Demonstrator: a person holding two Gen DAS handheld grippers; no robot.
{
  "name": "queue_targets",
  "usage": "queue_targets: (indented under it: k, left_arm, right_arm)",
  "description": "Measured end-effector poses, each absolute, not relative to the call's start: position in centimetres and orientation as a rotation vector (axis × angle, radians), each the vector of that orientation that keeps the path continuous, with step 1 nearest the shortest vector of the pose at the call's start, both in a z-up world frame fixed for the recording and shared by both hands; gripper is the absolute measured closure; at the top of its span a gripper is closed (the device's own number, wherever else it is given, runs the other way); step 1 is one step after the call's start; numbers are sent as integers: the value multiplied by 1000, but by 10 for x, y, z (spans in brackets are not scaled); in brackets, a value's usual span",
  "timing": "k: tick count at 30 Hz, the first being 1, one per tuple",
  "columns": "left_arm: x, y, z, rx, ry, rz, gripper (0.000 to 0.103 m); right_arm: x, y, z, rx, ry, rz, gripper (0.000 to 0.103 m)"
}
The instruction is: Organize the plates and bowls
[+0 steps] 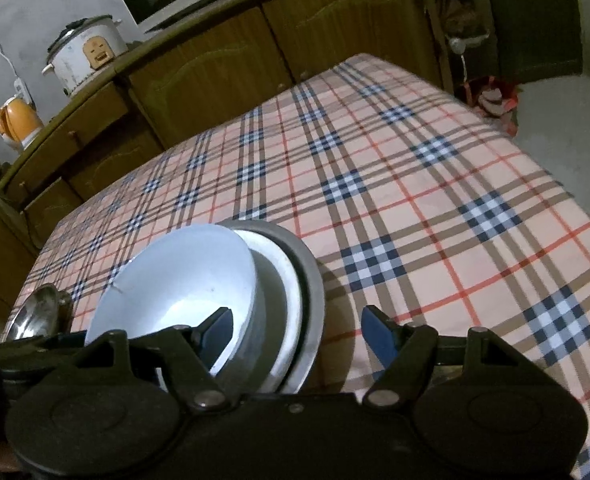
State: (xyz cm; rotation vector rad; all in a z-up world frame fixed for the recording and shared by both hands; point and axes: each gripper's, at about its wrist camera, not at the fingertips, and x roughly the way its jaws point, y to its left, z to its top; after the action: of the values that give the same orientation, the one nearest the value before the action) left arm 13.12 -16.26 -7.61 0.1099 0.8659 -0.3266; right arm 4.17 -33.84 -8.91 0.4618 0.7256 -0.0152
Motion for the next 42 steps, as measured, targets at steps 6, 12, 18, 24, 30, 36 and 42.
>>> queue_targets:
  k: [6,12,18,24,30,36,42]
  left_arm:
    - [143,-161,-80,79,859,-383,0]
    - [145,-161,-80,44,827,-496,25]
    - [138,-169,-77,38,817,-489,31]
    - [135,-170,-74,10,842,-474,31]
    - [128,-166,-63,25,815,-465,31]
    - [115,-165,-45,43,781,-453,31]
    - [101,-162,-29,45,744,-447,31]
  right_arm:
    - [49,-344,-97,525,727,19,19]
    - [54,-343,-103,578,726,92,50]
    - [53,-343,-103,599,723,83,51]
    - [47,-341,-97,587,716,77,51]
    - [39,-342,-87,595,696,90,51]
    - [28,-341,-70,597,662,109,51]
    - [15,-337,-50,581,631,123,51]
